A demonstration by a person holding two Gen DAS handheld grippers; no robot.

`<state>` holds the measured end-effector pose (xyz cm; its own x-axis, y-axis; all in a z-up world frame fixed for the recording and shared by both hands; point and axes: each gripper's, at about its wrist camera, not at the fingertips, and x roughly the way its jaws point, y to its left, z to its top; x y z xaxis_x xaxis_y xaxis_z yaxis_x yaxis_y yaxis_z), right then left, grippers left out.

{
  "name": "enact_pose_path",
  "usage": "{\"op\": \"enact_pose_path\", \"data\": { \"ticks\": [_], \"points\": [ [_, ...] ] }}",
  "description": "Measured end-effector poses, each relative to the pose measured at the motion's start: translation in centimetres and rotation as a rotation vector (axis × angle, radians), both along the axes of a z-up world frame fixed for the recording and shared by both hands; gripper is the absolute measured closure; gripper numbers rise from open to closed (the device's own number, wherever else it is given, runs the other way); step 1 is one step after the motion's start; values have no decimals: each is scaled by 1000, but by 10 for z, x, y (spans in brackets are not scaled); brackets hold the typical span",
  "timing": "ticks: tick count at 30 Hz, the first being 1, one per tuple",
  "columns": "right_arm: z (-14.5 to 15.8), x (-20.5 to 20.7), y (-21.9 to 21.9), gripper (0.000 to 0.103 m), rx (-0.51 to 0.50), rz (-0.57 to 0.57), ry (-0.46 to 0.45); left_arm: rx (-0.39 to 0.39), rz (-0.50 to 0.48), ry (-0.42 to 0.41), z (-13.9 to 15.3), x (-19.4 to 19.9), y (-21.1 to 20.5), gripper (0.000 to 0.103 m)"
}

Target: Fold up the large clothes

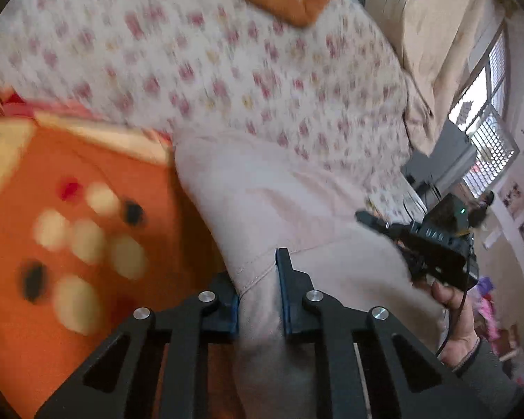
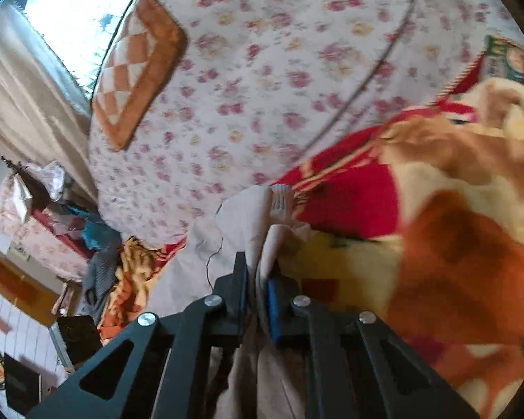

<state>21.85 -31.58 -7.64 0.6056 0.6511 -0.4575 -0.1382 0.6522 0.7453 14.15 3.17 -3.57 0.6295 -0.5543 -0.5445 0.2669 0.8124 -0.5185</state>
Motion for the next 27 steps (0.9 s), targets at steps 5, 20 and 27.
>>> {"op": "enact_pose_path", "data": {
  "ticks": [5, 20, 27],
  "points": [
    [5, 26, 47, 95, 7, 90, -72, 26, 99, -1, 6, 11, 36, 84],
    [74, -45, 80, 85, -366, 36, -252, 157, 215, -44, 14, -12, 43, 65],
    [58, -79, 148, 93, -634, 185, -205, 242, 133, -12, 1, -41, 17, 73]
  ]
}}
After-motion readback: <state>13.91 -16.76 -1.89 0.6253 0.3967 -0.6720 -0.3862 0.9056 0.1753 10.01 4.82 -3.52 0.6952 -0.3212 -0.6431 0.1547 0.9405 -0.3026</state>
